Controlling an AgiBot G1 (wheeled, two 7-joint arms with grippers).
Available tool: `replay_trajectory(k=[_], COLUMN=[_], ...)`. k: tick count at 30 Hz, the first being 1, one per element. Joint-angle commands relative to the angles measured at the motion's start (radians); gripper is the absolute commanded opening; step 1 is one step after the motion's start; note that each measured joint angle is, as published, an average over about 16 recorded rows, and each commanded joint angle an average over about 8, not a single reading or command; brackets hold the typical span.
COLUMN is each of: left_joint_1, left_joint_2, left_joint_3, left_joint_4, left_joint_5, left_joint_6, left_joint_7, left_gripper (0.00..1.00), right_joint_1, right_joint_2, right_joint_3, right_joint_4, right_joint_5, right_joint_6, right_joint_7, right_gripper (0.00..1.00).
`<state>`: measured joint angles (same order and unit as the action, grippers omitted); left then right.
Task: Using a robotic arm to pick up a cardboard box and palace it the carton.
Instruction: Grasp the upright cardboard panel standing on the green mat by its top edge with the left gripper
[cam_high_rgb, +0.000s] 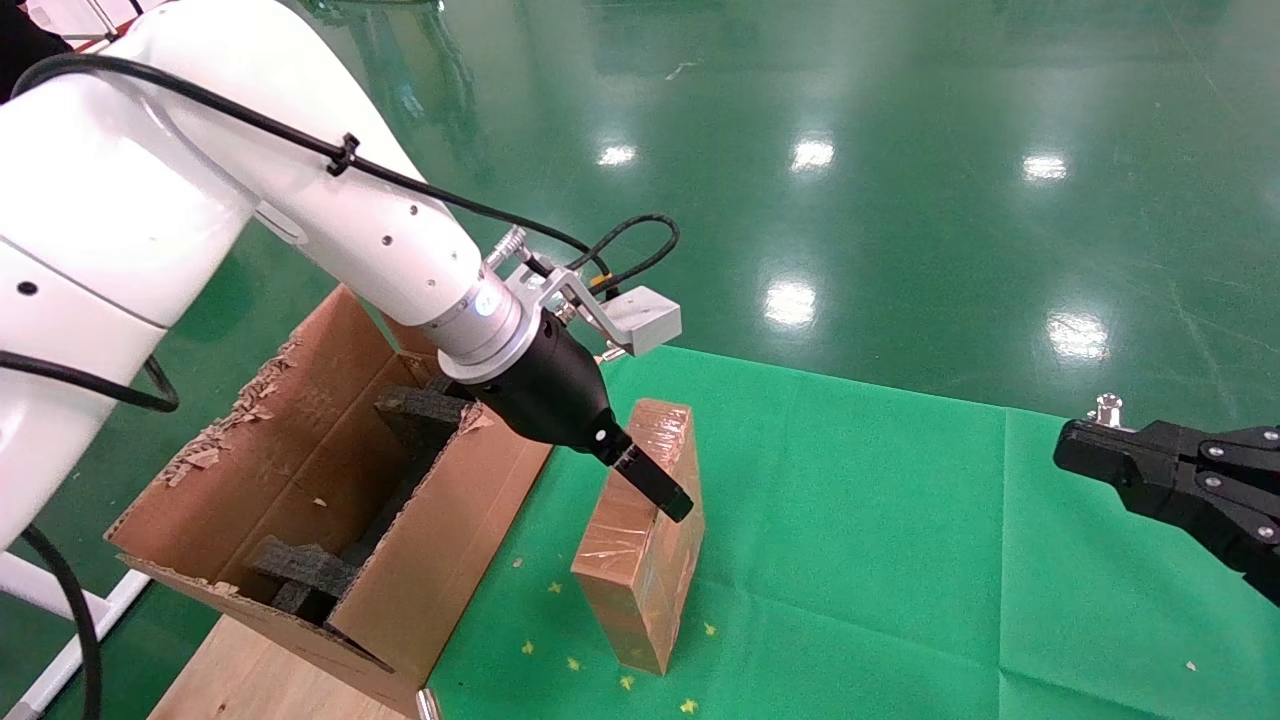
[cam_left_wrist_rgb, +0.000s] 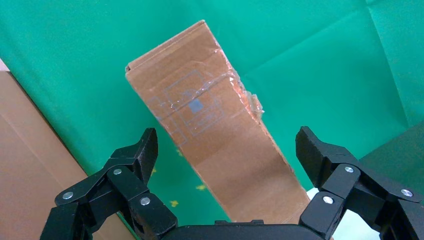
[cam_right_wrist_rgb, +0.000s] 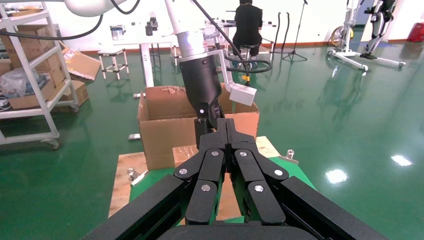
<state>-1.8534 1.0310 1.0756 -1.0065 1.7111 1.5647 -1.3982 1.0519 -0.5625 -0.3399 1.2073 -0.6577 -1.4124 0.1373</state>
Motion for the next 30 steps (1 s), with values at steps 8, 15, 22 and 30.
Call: replay_trajectory(k=[8, 15, 22, 30], left_joint_1=[-0.001, 0.002, 0.003, 0.004], left_joint_2=[-0.001, -0.003, -0.004, -0.005], left_joint_3=[-0.001, -0.006, -0.008, -0.009], left_joint_4=[-0.001, -0.002, -0.002, -0.003], left_joint_5=[0.000, -0.003, -0.004, -0.005], left_joint_6=[0.000, 0.000, 0.000, -0.001], left_joint_7=[0.000, -0.002, -0.004, -0.004], left_gripper=[0.00, 0.00, 0.00, 0.00], right_joint_1=[0.000, 0.000, 0.000, 0.000], right_joint_2=[0.000, 0.000, 0.000, 0.000], right_joint_3=[0.000, 0.000, 0.000, 0.000], right_joint_4=[0.000, 0.000, 0.000, 0.000], right_joint_5=[0.000, 0.000, 0.000, 0.000], right_joint_6=[0.000, 0.000, 0.000, 0.000], right_joint_7=[0.000, 0.000, 0.000, 0.000], right_gripper=[1.00, 1.00, 1.00, 1.00])
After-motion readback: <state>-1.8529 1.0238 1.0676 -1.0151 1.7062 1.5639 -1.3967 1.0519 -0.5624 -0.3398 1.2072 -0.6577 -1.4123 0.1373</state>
